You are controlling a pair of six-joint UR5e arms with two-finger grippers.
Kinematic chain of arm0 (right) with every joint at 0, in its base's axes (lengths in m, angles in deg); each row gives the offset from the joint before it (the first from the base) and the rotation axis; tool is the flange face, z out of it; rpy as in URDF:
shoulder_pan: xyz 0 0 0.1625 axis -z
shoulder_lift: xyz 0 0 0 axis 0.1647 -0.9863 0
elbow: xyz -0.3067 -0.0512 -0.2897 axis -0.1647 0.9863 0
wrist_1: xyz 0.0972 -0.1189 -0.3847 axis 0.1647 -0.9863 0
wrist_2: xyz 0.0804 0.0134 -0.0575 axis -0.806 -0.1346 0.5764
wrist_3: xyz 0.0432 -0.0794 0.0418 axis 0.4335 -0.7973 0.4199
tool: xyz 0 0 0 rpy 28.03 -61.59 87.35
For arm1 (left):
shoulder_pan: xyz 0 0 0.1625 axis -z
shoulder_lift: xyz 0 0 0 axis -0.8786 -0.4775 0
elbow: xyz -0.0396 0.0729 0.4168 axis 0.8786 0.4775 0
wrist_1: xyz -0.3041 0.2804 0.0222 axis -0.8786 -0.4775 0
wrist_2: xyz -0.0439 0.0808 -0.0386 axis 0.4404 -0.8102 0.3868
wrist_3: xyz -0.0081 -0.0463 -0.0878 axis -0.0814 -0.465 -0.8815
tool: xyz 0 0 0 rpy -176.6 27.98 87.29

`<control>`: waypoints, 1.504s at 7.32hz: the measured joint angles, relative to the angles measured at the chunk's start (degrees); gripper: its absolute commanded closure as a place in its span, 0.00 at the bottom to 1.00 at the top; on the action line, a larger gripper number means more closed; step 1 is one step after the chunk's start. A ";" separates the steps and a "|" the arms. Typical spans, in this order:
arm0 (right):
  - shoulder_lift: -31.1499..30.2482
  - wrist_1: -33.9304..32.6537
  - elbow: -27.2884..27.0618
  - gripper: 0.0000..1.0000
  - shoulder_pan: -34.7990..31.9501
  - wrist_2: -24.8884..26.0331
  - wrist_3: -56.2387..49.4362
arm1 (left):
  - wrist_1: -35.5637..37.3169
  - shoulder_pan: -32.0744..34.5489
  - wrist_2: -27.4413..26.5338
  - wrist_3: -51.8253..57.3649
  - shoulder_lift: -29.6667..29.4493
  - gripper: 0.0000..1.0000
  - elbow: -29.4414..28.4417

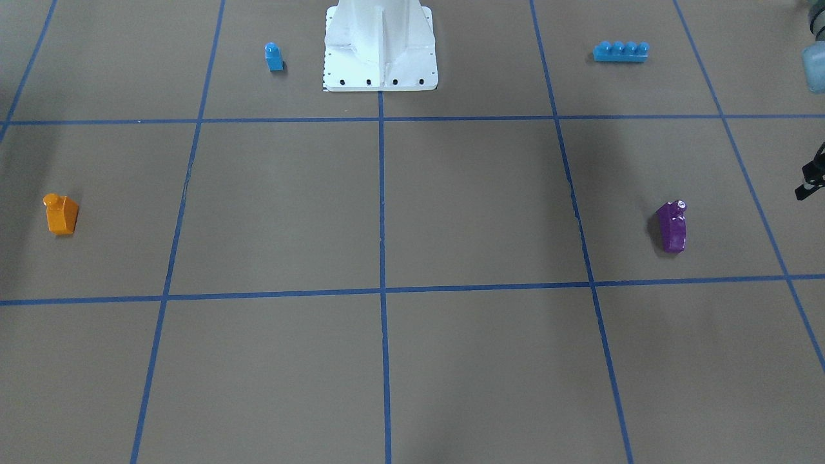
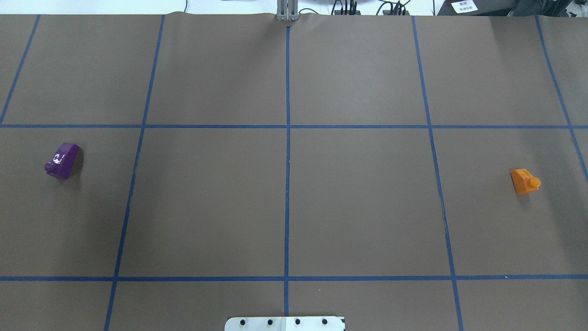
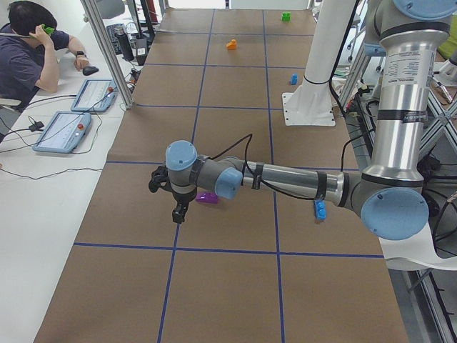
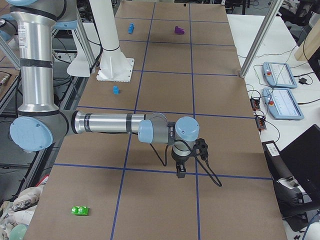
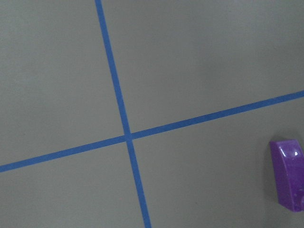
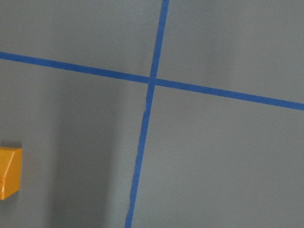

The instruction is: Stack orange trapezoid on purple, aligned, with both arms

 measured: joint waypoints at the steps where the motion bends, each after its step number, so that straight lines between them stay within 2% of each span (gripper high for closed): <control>1: 1.27 -0.09 -0.23 0.00 1.11 0.40 0.09 | -1.84 -2.14 -0.06 -4.87 -0.93 0.00 1.16; 3: 2.46 -0.01 -0.24 0.00 2.23 0.26 0.33 | -12.05 -9.11 -2.49 -20.77 1.31 0.00 1.68; 5: 2.75 0.05 -0.32 0.00 2.95 -0.71 0.70 | -24.38 -19.29 -12.95 -36.28 6.23 0.00 1.16; 7: 2.96 0.21 -0.25 0.00 3.05 -3.28 1.92 | -27.70 -25.23 -18.70 -40.71 7.44 0.00 -0.80; 8: 3.00 0.31 -0.28 0.00 3.08 -4.27 2.99 | -28.00 -26.78 -19.43 -41.12 6.93 0.05 -2.24; 9: 3.05 0.36 -0.24 0.00 3.08 -4.70 3.61 | -28.09 -27.63 -19.69 -41.14 5.99 0.46 -3.68; 10: 3.09 0.38 -0.27 0.00 3.08 -4.89 3.90 | -28.10 -27.96 -19.58 -40.96 5.19 0.83 -4.71; 11: 3.16 0.38 -0.39 0.00 3.08 -5.01 4.04 | -28.02 -28.04 -19.19 -40.70 4.94 1.00 -5.01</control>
